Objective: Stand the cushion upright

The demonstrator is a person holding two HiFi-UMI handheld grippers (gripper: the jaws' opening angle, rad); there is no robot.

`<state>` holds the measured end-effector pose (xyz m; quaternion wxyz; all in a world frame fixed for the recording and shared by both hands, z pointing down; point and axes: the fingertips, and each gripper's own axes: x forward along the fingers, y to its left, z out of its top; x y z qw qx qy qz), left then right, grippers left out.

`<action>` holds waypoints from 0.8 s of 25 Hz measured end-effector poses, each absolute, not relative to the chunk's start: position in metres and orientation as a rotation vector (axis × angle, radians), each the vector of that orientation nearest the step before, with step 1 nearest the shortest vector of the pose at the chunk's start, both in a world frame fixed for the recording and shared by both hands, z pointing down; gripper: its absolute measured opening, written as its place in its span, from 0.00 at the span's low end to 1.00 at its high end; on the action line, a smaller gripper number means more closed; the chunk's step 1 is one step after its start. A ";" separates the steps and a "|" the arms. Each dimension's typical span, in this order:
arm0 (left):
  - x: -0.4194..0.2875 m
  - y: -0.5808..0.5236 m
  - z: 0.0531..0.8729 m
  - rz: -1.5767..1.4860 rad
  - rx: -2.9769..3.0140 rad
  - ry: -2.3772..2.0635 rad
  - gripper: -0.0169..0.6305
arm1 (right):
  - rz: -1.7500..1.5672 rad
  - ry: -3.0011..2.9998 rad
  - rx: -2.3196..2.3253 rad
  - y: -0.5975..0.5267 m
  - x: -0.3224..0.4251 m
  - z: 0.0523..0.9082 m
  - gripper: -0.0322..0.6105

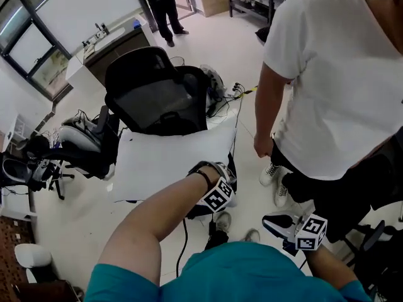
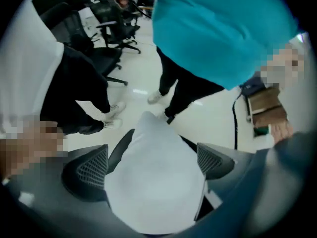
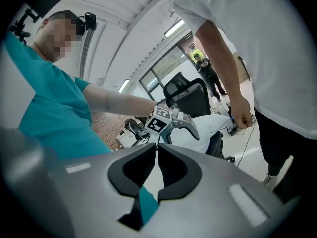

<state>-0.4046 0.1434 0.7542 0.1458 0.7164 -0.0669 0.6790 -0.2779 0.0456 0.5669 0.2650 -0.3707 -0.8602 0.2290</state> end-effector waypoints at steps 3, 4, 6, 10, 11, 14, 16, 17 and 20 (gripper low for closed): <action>-0.437 0.153 0.782 2.068 2.021 0.194 0.93 | 0.647 -2.316 -0.925 0.050 -0.305 0.580 0.08; -0.447 0.154 0.789 2.081 1.999 0.280 0.93 | 0.652 -2.315 -0.904 0.053 -0.315 0.583 0.08; -0.460 0.159 0.803 2.067 1.944 0.389 0.94 | 0.652 -2.310 -0.872 0.059 -0.333 0.589 0.08; -0.462 0.170 0.823 1.981 1.838 0.528 0.91 | 0.660 -2.288 -0.821 0.069 -0.357 0.592 0.08; -0.462 0.170 0.824 1.971 1.809 0.556 0.90 | 0.666 -2.285 -0.808 0.069 -0.360 0.593 0.08; -0.459 0.167 0.822 1.945 1.750 0.623 0.83 | 0.692 -2.275 -0.758 0.069 -0.367 0.598 0.08; -0.461 0.169 0.819 1.924 1.719 0.672 0.70 | 0.703 -2.274 -0.726 0.069 -0.372 0.601 0.08; -0.462 0.173 0.817 1.907 1.706 0.703 0.62 | 0.706 -2.277 -0.713 0.069 -0.375 0.601 0.08; -0.458 0.189 0.813 1.837 1.734 0.777 0.32 | 0.713 -2.296 -0.675 0.065 -0.382 0.600 0.08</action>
